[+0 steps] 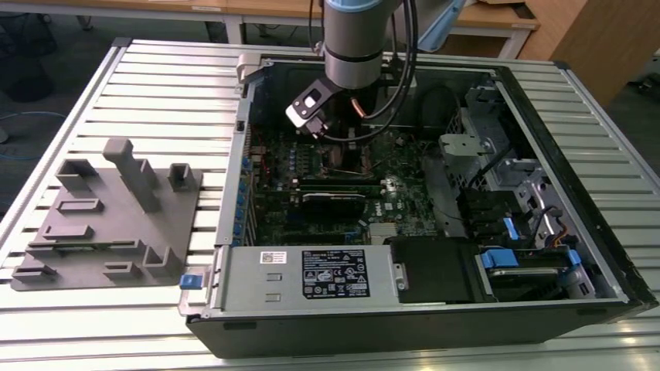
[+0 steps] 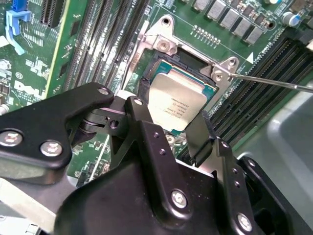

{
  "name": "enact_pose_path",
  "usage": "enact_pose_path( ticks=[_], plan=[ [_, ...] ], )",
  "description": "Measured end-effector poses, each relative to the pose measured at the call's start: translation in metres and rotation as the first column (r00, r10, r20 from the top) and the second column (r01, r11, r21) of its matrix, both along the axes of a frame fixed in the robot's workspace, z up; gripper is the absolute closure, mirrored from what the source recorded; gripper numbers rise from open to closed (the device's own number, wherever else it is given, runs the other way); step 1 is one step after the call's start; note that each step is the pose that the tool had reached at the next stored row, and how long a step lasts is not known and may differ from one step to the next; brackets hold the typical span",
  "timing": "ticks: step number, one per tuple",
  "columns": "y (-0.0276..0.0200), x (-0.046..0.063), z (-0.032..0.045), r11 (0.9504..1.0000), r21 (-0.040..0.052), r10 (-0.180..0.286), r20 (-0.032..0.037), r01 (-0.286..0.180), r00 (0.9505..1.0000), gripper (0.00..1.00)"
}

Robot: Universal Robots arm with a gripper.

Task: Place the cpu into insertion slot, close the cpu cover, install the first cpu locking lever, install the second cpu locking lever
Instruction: 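Place the cpu into insertion slot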

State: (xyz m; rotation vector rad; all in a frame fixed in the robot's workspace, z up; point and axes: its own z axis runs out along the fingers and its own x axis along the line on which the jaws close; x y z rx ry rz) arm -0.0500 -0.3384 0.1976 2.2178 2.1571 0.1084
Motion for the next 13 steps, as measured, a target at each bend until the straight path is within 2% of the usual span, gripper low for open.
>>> enact_pose_path(
  ticks=[3,6,13],
  plan=[
    [-0.0008,0.0,-0.0008,1.0,0.0001,0.0,0.0012,0.0,1.0,0.46],
    [-0.0009,0.0,-0.002,1.0,0.0005,0.0,0.0096,0.0,1.0,0.46],
    [-0.0008,-0.0008,-0.0025,1.0,0.001,0.0,0.0119,0.0,0.9999,0.46]
  ],
)
